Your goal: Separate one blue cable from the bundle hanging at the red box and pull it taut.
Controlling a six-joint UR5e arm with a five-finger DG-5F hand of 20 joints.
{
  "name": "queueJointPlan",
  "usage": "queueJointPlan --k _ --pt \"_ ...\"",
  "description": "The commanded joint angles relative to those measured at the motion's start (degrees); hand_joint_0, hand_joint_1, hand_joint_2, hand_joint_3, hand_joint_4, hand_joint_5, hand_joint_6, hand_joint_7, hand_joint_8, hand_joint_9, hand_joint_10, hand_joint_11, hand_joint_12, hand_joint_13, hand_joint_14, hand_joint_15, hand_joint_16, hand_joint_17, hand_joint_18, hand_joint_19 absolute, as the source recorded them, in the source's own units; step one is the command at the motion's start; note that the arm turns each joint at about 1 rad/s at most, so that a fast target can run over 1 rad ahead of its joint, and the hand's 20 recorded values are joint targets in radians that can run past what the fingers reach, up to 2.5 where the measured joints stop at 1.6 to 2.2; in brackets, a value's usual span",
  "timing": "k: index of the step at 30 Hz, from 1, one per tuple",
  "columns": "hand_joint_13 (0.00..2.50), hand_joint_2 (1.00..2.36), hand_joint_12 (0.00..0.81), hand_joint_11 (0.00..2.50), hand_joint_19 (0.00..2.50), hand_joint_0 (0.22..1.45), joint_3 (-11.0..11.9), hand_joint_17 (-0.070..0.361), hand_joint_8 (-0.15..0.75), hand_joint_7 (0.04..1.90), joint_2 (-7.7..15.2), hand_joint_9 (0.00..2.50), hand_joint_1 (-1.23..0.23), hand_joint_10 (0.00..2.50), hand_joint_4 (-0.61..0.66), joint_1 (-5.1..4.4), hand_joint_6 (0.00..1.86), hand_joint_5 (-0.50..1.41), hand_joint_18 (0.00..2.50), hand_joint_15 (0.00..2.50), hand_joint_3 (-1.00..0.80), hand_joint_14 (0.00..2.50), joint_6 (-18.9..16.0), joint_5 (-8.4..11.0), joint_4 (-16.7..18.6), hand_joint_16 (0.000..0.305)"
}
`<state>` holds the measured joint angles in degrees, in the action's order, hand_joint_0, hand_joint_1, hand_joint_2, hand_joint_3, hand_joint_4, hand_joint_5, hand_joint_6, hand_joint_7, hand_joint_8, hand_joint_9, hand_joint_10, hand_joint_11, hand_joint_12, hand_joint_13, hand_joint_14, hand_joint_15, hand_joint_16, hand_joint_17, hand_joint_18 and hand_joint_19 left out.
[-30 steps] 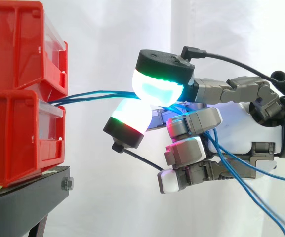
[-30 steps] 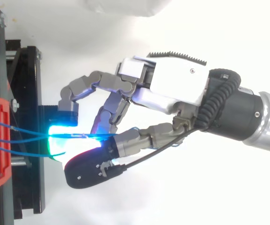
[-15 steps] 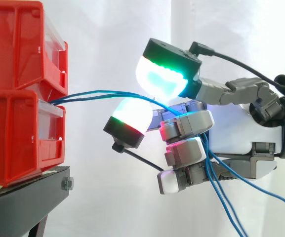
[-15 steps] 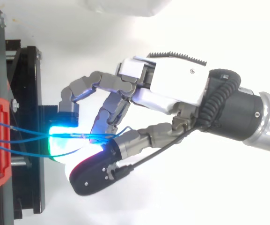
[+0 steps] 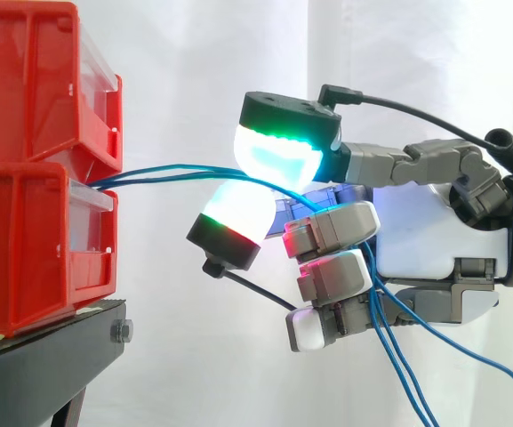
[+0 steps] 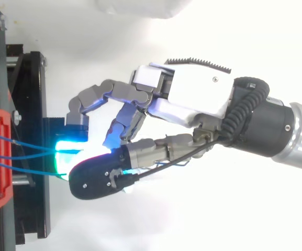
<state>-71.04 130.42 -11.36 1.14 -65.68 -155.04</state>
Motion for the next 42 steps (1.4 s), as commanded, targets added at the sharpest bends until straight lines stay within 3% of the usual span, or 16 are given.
queueJointPlan --k 1,4,6,8,10,12,19,26,33,35,42 --pt "1.3 1.0 0.411 1.77 0.56 0.72 0.02 0.092 0.322 1.02 -0.08 1.27 -0.84 0.09 0.21 -0.07 0.86 -0.22 1.01 0.92 -0.44 0.03 0.0 -0.06 -0.09 0.041" --pt "1.31 1.0 0.404 1.78 0.58 0.63 0.02 0.092 0.333 1.01 0.01 1.3 -0.79 0.06 0.21 0.02 0.86 -0.21 1.02 0.92 -0.5 0.03 0.17 -0.06 0.0 0.041" --pt "1.34 1.0 0.404 1.8 0.6 0.58 0.02 0.095 0.333 1.02 0.01 1.36 -0.67 0.01 0.21 0.02 0.85 -0.21 1.04 0.93 -0.5 0.03 0.35 0.03 -0.09 0.042" --pt "1.4 1.0 0.396 1.83 0.64 0.57 -0.15 0.099 0.327 1.04 0.01 1.43 -0.46 0.04 0.2 0.02 0.83 -0.2 1.1 0.95 -0.5 0.03 2.64 0.2 -1.06 0.044" --pt "1.41 1.0 0.391 1.84 0.64 0.59 -0.07 0.099 0.319 1.04 -0.08 1.45 -0.39 0.01 0.2 -0.07 0.83 -0.19 1.1 0.97 -0.5 0.03 3.08 0.2 -1.58 0.044" --pt "1.42 1.0 0.389 1.85 0.64 0.62 -0.15 0.098 0.314 1.06 -0.08 1.46 -0.4 0.0 0.18 0.02 0.82 -0.19 1.09 0.96 -0.5 0.03 3.16 0.2 -2.11 0.044" --pt "1.39 1.02 0.4 1.81 0.62 0.63 -0.07 0.102 0.316 1.06 -0.08 1.38 -0.65 0.07 0.19 0.55 0.82 -0.2 1.08 0.96 -0.2 0.03 3.25 -0.06 -3.25 0.045" --pt "1.38 1.02 0.406 1.78 0.6 0.65 -0.07 0.102 0.325 1.04 -0.08 1.34 -0.67 0.11 0.2 0.64 0.83 -0.21 1.08 0.94 -0.19 0.03 3.25 -0.24 -3.25 0.045" --pt "1.36 1.02 0.405 1.76 0.61 0.63 -0.07 0.101 0.326 1.02 -0.17 1.34 -0.67 0.11 0.21 0.9 0.83 -0.21 1.07 0.94 -0.32 0.03 3.25 -1.38 -3.34 0.045" --pt "1.37 1.0 0.406 1.76 0.62 0.59 -0.15 0.103 0.329 1.02 -0.61 1.34 -0.59 0.11 0.21 0.9 0.83 -0.21 1.07 0.95 -0.5 0.03 3.25 -1.38 -3.52 0.046" --pt "1.38 1.0 0.413 1.75 0.61 0.54 -0.07 0.107 0.33 1.01 -1.93 1.36 -0.55 0.1 0.22 0.81 0.83 -0.21 1.09 0.95 -0.5 0.03 3.43 -1.56 -6.59 0.047"
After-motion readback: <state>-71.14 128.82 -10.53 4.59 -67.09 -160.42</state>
